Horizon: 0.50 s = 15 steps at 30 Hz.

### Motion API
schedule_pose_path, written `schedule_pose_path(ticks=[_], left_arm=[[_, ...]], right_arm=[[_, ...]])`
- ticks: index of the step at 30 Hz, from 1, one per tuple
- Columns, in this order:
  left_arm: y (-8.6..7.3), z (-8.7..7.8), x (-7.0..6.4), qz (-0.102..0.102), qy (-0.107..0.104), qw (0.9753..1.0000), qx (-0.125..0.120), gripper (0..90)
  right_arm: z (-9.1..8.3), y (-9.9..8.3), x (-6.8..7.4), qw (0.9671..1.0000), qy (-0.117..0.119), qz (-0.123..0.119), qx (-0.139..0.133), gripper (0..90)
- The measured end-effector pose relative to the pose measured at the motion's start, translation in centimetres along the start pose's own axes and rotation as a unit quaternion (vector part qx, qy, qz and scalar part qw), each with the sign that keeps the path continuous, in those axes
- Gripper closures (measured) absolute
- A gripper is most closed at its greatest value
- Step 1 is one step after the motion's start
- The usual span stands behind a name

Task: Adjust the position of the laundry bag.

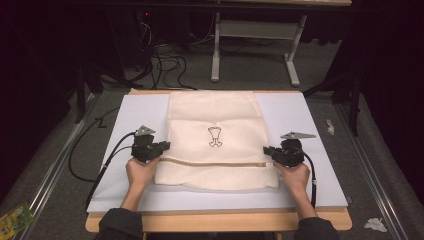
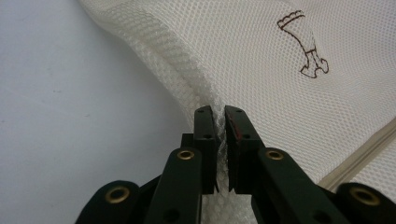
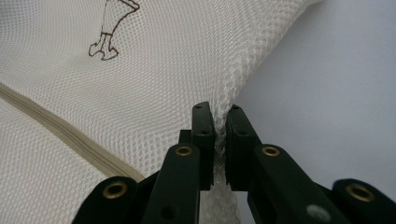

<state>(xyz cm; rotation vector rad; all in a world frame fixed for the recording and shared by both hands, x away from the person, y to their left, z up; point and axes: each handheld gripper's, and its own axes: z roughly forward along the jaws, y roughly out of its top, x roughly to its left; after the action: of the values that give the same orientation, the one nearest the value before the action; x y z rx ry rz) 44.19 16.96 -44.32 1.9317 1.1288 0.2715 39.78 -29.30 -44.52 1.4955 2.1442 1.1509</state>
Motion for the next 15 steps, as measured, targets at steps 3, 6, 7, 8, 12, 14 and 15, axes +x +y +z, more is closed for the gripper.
schedule_pose_path(ticks=[3,6,7,8,12,14,15], left_arm=[[0.1,0.1,-0.2,-0.002,-0.003,1.0,-0.002,83.7],[0.2,0.2,-0.5,0.002,-0.003,1.0,0.001,83.7],[0.3,0.2,-0.6,0.003,-0.003,1.0,0.001,83.7],[0.3,0.3,-0.7,0.004,-0.004,1.0,0.001,83.7],[0.6,0.7,-1.0,0.004,-0.006,1.0,0.0,83.7],[0.7,0.9,-1.3,0.009,-0.007,0.9999,0.0,83.7],[0.7,1.0,-1.4,0.009,-0.009,0.9999,0.0,83.7]], right_arm=[[-0.1,0.0,-0.2,1.0,-0.004,0.004,0.0,85.5],[-0.4,0.0,-0.3,0.9999,-0.01,0.002,0.003,85.5],[-0.5,0.0,-0.4,0.9999,-0.01,0.002,0.002,85.6],[-0.5,-0.1,-0.5,0.9999,-0.011,0.002,0.001,85.5],[-0.8,-0.1,-1.0,0.9998,-0.015,0.008,-0.001,85.5],[-1.1,-0.2,-1.1,0.9998,-0.02,0.009,-0.002,85.5],[-1.2,-0.2,-1.2,0.9997,-0.023,0.008,-0.003,85.5]])
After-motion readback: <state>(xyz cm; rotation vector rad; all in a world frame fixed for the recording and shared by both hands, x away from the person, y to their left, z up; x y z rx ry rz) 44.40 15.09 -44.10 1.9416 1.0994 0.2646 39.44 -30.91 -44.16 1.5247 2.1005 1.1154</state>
